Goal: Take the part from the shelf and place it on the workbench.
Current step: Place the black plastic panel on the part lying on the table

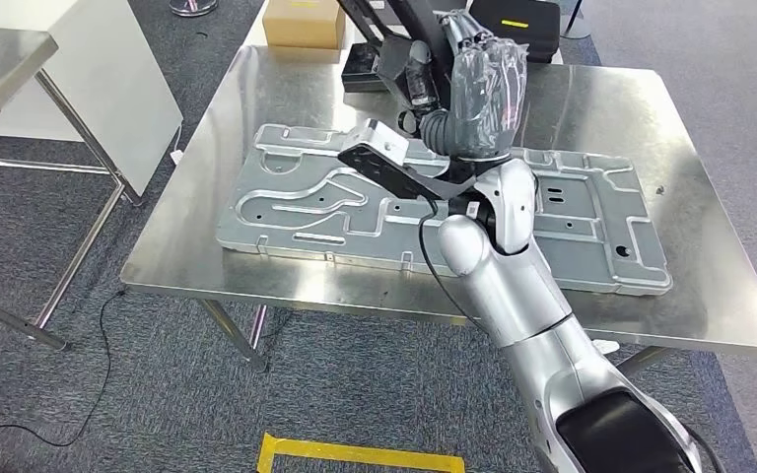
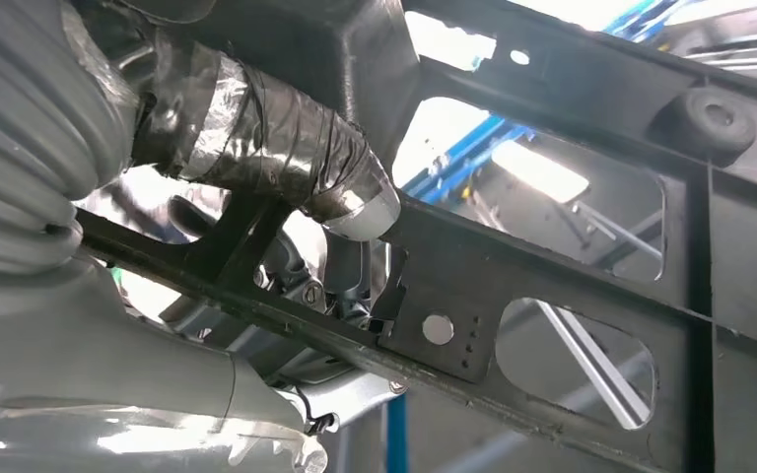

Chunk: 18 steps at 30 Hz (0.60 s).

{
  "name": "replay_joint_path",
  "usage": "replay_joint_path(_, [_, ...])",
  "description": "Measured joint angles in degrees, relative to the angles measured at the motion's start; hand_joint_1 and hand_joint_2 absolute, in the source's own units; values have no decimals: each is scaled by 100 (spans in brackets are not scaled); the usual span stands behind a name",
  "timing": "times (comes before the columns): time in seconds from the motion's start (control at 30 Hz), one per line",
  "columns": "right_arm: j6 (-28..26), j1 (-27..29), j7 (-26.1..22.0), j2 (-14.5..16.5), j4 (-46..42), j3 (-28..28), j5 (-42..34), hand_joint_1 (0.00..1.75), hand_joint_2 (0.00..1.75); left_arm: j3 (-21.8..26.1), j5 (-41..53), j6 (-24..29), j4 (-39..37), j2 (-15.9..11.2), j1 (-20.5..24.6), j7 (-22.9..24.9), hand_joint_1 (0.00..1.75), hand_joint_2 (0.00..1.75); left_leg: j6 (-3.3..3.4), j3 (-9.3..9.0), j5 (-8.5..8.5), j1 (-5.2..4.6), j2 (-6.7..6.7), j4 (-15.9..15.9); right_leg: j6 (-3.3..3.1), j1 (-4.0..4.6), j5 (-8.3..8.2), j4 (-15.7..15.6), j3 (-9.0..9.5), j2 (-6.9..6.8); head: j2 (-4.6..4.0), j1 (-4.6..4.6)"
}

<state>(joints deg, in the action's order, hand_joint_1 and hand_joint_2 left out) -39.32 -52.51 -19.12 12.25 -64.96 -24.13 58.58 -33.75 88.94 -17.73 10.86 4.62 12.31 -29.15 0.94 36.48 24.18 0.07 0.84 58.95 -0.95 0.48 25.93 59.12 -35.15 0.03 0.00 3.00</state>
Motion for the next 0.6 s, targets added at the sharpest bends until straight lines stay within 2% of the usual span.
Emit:
replay_joint_path(0.17, [0,-367,515,134,427,424,1547,175,175,-125,-1,3,0,-11,35,2,0,0,-1,0,-2,0,3,0,-3,0,2,8,-2,-1,0,-1])
replay_joint_path(0.23, [0,-531,797,144,689,470,1933,175,175,-180,-1,4,0,-12,53,-13,0,0,-2,-2,-2,0,3,-1,-3,0,2,10,-2,-1,0,-1])
replay_joint_path(0.47, [0,-754,1021,152,1329,472,2072,174,175,-272,0,15,-4,-11,79,-55,0,0,-1,-1,-5,-1,6,0,-3,0,2,11,-2,-1,0,-1])
replay_joint_path(0.6, [0,-855,1352,150,1700,423,2338,175,175,-330,0,-10,-4,-11,98,-60,0,0,-1,-1,-5,-1,6,0,-3,0,3,11,-2,0,0,1])
